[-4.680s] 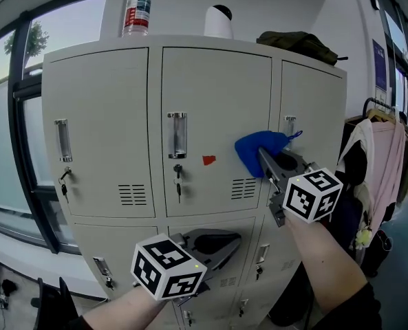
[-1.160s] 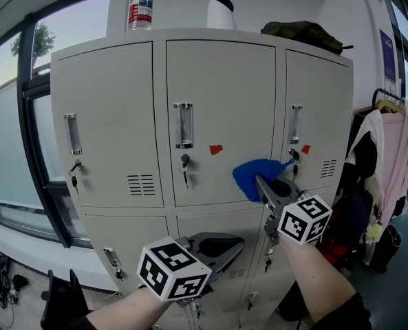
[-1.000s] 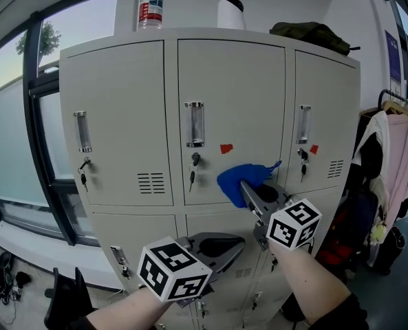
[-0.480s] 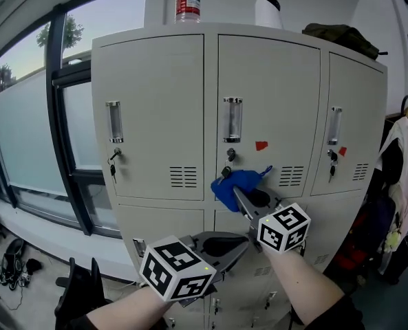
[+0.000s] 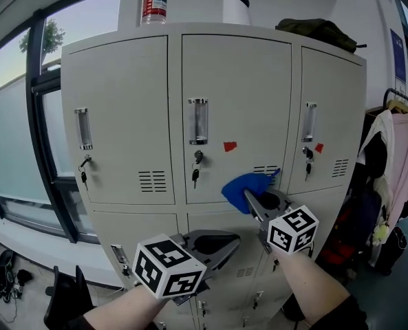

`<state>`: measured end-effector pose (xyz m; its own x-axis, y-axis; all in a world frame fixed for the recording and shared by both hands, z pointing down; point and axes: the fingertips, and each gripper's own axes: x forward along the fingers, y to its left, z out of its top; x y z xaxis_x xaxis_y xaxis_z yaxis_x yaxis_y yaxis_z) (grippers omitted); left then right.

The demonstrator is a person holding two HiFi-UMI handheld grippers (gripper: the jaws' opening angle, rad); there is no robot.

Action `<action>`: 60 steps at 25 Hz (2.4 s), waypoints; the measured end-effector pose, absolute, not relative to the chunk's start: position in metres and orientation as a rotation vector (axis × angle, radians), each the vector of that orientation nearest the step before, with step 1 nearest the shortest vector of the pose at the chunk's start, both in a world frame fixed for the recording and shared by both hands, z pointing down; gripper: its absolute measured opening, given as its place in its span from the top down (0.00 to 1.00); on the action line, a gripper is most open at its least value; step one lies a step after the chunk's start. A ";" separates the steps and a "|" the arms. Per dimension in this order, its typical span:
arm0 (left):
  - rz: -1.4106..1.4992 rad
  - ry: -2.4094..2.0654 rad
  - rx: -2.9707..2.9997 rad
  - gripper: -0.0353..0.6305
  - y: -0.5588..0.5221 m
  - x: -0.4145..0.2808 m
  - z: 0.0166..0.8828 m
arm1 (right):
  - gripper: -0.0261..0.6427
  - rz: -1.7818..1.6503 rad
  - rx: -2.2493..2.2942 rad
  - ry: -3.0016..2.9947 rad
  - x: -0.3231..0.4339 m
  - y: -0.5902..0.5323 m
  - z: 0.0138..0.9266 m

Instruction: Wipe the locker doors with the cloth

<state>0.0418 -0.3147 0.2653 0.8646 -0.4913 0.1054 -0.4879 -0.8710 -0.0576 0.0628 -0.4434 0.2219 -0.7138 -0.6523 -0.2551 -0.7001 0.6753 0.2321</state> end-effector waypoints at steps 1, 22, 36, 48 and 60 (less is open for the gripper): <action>-0.181 0.781 -3.009 0.94 -0.317 0.047 0.265 | 0.89 0.471 -1.133 2.729 0.074 -0.445 0.223; -0.222 0.995 -2.987 0.94 -0.333 0.081 0.305 | 0.89 0.375 -0.958 2.718 0.130 -0.406 0.235; -0.245 1.163 -2.900 0.94 -0.169 -0.066 0.366 | 0.89 0.110 -0.915 2.781 -0.010 -0.204 0.348; -0.192 1.286 -2.992 0.94 -0.075 -0.102 0.426 | 0.89 0.017 -0.884 2.922 -0.060 -0.104 0.424; -0.146 1.351 -3.006 0.94 -0.067 -0.068 0.421 | 0.89 -0.045 -0.773 2.938 -0.026 -0.102 0.417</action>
<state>-0.0676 -0.0666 0.4205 0.6627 -0.7349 0.1439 -0.7487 -0.6543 0.1065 -0.0261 -0.1016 0.4174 -0.8656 -0.4921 -0.0925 -0.4890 0.8705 -0.0550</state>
